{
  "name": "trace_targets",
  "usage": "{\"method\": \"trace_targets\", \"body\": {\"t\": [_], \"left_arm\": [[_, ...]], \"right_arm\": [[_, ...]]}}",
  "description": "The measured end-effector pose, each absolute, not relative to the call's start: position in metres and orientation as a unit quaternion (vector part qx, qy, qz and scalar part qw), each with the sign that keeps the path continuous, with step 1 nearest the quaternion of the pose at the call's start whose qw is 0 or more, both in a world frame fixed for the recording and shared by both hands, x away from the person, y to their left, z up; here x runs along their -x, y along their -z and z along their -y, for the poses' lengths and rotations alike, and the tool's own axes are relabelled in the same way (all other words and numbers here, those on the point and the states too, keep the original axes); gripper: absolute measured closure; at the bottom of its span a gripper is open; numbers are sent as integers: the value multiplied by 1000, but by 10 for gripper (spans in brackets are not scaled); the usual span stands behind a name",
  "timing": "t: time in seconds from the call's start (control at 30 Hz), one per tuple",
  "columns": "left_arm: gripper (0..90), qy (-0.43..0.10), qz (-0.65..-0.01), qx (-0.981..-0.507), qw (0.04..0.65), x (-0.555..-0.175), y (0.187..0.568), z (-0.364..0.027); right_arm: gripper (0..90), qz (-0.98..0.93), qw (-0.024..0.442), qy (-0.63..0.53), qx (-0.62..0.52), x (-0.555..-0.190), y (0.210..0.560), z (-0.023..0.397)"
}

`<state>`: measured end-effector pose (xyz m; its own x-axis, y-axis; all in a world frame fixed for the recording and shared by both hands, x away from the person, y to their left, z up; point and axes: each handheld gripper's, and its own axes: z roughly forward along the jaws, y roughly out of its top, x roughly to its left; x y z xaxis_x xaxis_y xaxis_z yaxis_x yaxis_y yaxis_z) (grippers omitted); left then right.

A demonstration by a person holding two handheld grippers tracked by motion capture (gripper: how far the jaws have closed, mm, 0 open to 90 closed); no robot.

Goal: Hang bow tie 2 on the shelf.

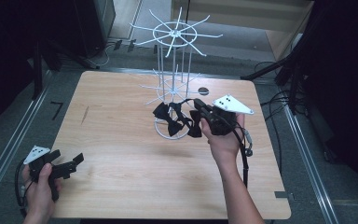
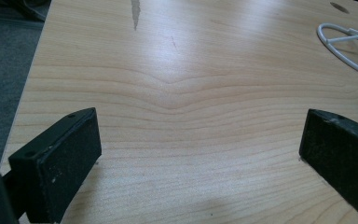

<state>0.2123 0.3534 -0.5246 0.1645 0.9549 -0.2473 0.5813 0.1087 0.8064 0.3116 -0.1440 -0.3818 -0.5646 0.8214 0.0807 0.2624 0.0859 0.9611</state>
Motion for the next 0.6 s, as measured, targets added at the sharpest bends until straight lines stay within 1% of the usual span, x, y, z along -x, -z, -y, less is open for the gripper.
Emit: {"method": "trace_targets", "body": {"t": [0.6], "left_arm": [[0,-217,-608,-631,429,-212,525,-354]], "right_arm": [[900,-692,253,-542,-405,-323,395,136]]}}
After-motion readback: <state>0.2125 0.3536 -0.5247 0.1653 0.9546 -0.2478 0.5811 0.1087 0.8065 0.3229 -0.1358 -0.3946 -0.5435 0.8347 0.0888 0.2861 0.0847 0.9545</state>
